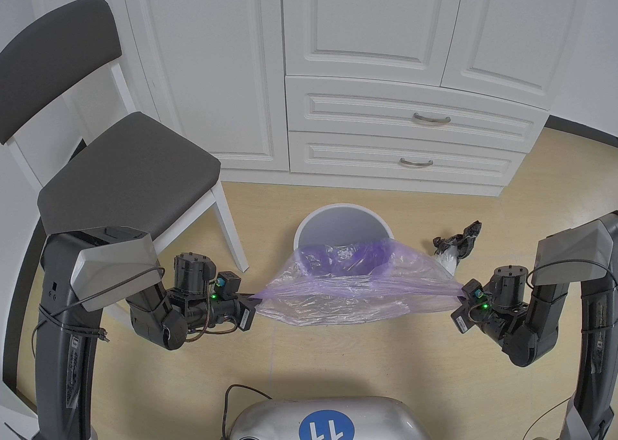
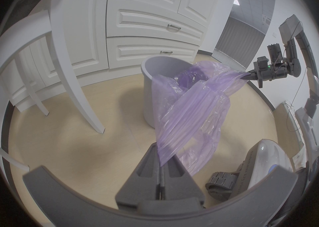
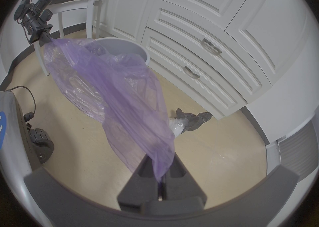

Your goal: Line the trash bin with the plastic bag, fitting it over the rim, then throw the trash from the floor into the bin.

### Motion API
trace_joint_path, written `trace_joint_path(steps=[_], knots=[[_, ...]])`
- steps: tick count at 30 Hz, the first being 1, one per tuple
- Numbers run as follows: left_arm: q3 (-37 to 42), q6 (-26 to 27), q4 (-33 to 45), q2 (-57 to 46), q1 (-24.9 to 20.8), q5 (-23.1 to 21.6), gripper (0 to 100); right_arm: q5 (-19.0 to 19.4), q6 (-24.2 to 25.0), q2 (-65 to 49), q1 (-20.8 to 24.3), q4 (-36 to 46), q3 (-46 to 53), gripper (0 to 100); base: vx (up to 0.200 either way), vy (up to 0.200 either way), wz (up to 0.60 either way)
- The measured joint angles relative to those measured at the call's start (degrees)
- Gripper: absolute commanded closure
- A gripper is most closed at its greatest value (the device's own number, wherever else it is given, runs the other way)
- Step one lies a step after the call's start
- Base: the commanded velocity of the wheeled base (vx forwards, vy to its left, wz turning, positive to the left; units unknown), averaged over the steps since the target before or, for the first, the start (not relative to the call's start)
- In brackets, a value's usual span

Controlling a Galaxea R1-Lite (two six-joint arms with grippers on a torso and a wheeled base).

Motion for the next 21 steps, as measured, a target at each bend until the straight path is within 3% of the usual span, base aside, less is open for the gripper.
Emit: trace_joint_path(steps=[5, 13, 21], knots=[[-1.49, -0.15, 0.13, 1.10, -0.01, 1.34, 100, -1.16, 0.04, 1.02, -0.09, 0.10, -1.45, 100, 0.000, 0.000, 0.00], [-10.14, -5.07, 0.30, 5.13, -0.63, 11.36, 100, -6.06, 1.79, 5.07, -0.12, -0.09, -8.62, 100, 0.000, 0.000, 0.00], [-14.48, -9.20, -0.02, 7.14, -1.24, 12.79, 100, -8.61, 5.53, 6.77, 0.21, -0.22, -12.96, 100, 0.000, 0.000, 0.00]])
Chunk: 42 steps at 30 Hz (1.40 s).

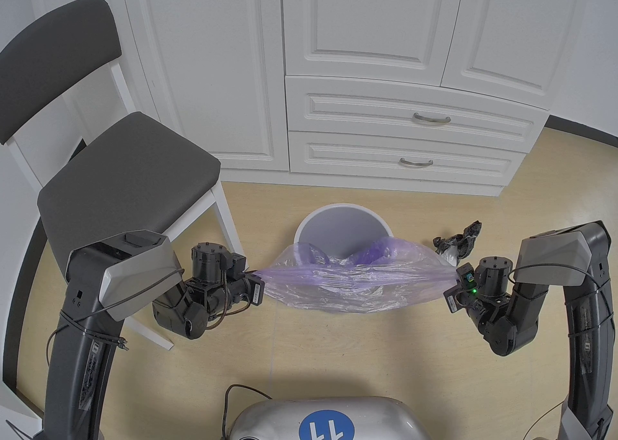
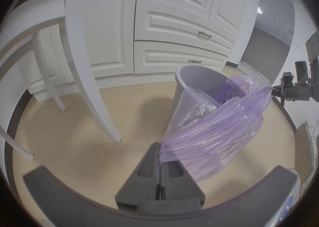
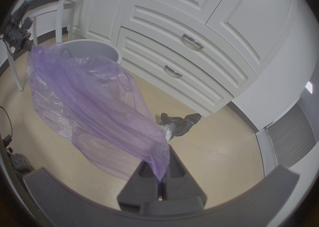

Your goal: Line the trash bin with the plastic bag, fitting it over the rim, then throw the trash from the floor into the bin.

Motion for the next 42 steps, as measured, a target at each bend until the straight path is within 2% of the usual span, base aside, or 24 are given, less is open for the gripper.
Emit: trace_joint_path(steps=[9, 14, 18, 21, 33, 42], knots=[[2.88, 0.11, 1.37, -2.27, 0.83, -1.43, 100, 0.09, -0.40, -4.17, 0.00, 0.57, 4.61, 100, 0.000, 0.000, 0.00], [8.30, 2.44, 7.90, -8.30, 2.10, -10.00, 100, 0.52, -2.22, -8.19, -0.05, 0.99, 8.97, 100, 0.000, 0.000, 0.00], [11.91, 7.08, 15.10, -13.51, 3.45, -14.31, 100, 1.38, -4.18, -11.39, -0.33, 1.26, 12.58, 100, 0.000, 0.000, 0.00], [14.31, 9.94, 17.54, -16.92, 4.46, -16.29, 100, 2.19, -5.25, -13.84, -0.55, 1.37, 15.41, 100, 0.000, 0.000, 0.00], [15.56, 12.64, 18.97, -17.86, 4.74, -16.51, 100, 2.90, -8.57, -16.13, -1.07, 1.34, 19.08, 100, 0.000, 0.000, 0.00], [10.35, 11.12, 18.80, -12.37, 3.96, -12.76, 100, 1.97, -8.20, -9.02, -0.88, 0.99, 12.06, 100, 0.000, 0.000, 0.00]])
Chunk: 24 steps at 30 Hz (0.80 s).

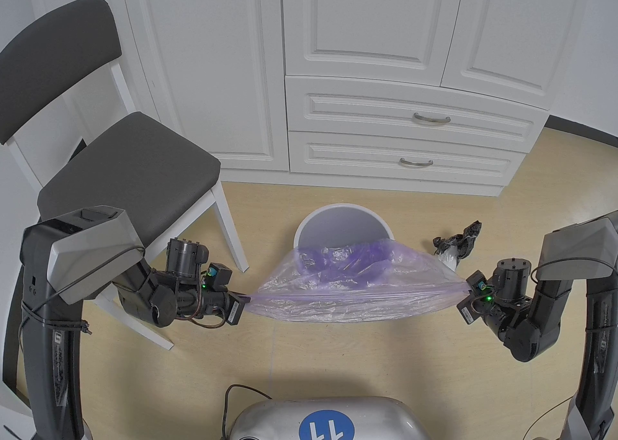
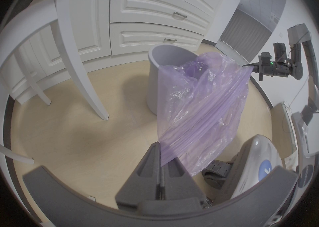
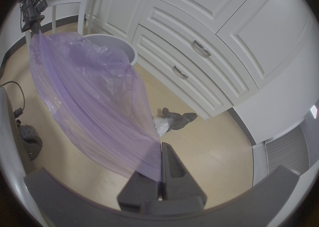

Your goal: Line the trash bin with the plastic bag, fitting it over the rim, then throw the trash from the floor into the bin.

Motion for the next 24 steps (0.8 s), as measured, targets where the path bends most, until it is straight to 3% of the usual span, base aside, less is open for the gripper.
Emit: trace_joint_path(steps=[6, 15, 24], knots=[[-6.49, -4.30, 0.49, 3.13, -0.94, 3.16, 100, -2.60, 2.76, 5.44, -0.16, 0.07, -7.97, 100, 0.000, 0.000, 0.00], [-16.79, -13.09, 0.61, 8.13, -3.85, 11.91, 100, -6.02, 8.89, 12.81, 0.30, -0.37, -20.18, 100, 0.000, 0.000, 0.00], [-19.97, -17.70, -0.35, 9.86, -4.71, 13.53, 100, -6.21, 12.09, 16.04, 0.55, -4.17, -26.88, 100, 0.000, 0.000, 0.00]])
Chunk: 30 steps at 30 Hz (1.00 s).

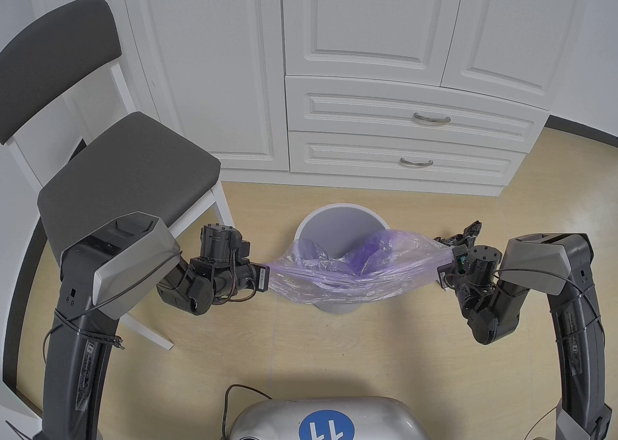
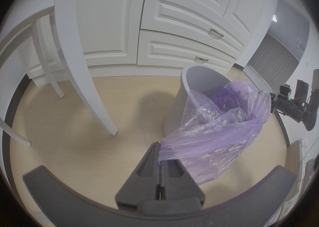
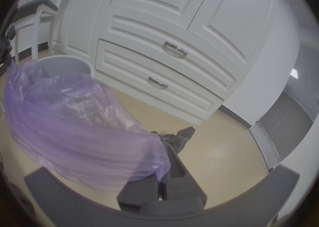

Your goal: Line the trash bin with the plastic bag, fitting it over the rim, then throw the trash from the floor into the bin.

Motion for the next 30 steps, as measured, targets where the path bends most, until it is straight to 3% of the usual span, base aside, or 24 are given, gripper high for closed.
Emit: trace_joint_path(steps=[8, 9, 14, 18, 25, 30], knots=[[-0.09, -0.68, -1.32, -0.11, 0.52, -0.02, 100, 0.05, 0.13, 1.00, -0.52, -0.74, -0.02, 100, 0.000, 0.000, 0.00], [0.00, -0.68, -1.43, -0.16, 0.61, 0.00, 100, 0.11, 0.13, 0.89, -0.66, -0.73, 0.46, 0, 0.000, 0.000, 0.00], [0.69, -0.66, -1.71, -0.52, 0.99, -0.15, 100, 3.12, 0.02, -0.77, -1.12, -0.74, 4.00, 0, 0.000, 0.000, 0.00], [1.60, -0.55, -1.78, -1.02, 1.13, -0.33, 100, 9.65, -0.44, -2.40, -2.26, -1.23, 7.11, 0, 0.000, 0.000, 0.00], [2.73, -0.50, -1.80, -1.85, 1.29, -0.46, 100, 31.82, -1.43, -6.17, -7.19, -1.23, 14.20, 0, 0.000, 0.000, 0.00], [3.08, -0.61, -1.97, -2.23, 1.45, -0.46, 100, 46.51, 1.01, -8.44, -12.53, -1.28, 17.15, 0, 0.000, 0.000, 0.00]])
